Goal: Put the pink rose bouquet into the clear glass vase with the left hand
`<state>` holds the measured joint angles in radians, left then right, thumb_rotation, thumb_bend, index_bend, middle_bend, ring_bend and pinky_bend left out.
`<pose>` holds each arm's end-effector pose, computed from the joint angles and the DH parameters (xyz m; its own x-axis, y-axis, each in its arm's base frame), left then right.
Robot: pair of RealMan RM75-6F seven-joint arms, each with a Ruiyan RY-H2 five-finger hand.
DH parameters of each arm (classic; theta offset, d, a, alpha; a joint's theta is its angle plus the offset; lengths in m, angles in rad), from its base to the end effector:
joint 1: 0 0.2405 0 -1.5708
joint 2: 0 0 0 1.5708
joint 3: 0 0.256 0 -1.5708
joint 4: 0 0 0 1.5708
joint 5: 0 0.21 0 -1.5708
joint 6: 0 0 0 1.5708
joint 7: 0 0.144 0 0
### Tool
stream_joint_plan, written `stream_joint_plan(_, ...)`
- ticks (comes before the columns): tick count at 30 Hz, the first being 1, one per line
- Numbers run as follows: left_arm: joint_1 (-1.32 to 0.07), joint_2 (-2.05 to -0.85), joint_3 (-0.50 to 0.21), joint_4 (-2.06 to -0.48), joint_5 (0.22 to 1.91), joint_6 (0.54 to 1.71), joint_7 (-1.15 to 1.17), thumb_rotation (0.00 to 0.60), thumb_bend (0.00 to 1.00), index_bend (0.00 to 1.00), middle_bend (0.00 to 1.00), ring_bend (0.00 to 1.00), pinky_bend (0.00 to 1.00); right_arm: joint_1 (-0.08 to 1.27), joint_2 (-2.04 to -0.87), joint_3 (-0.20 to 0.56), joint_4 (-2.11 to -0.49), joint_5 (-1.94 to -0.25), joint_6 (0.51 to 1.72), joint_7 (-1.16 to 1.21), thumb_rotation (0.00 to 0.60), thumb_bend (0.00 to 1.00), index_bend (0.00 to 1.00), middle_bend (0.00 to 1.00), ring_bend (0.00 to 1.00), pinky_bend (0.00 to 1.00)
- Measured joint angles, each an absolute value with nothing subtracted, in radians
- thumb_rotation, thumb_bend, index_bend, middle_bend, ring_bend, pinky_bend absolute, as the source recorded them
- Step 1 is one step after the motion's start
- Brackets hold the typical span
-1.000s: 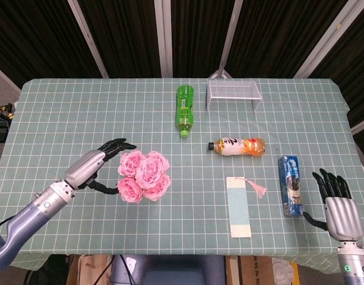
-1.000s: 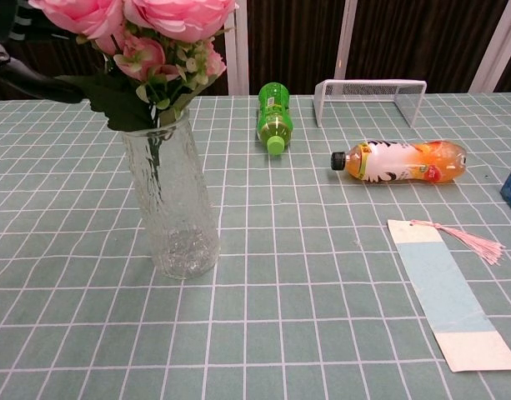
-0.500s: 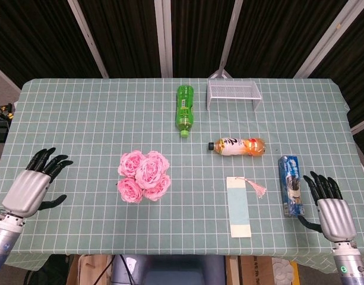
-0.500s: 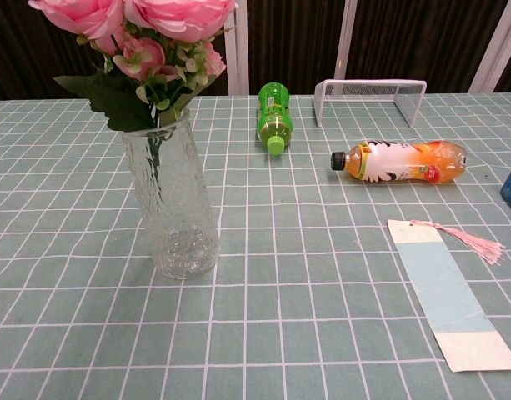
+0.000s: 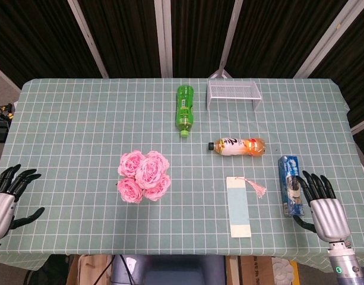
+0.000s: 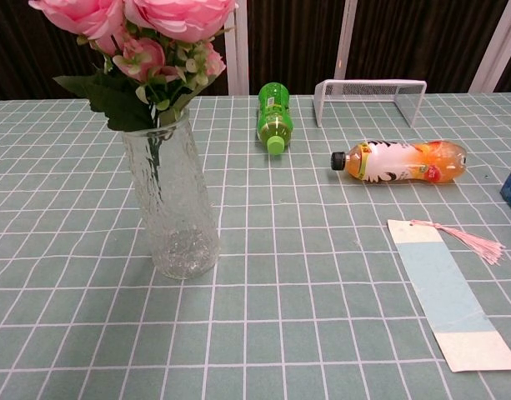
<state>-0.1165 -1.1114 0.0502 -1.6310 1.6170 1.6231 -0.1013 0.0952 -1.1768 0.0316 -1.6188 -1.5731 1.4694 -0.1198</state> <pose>-0.2876 0.1679 0.1586 0.2896 -0.0317 0.9566 0.9443 -0.1539 -0.2910 -0.2948 -0.1791 0.1317 0.4532 -0.0259 0.8911 -0.8883 -0.0970 0.4489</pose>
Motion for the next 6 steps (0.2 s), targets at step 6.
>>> stream_joint_plan(6,-0.101,-1.101,0.043,-1.632,1.619,1.635,-0.108,0.600,0.24,0.23,0.16,0.00,0.03,0.092,-1.180,0.038,-1.613,-1.568,1.480,-0.108,0.600,0.19,0.10,0.04,0.00,0.00)
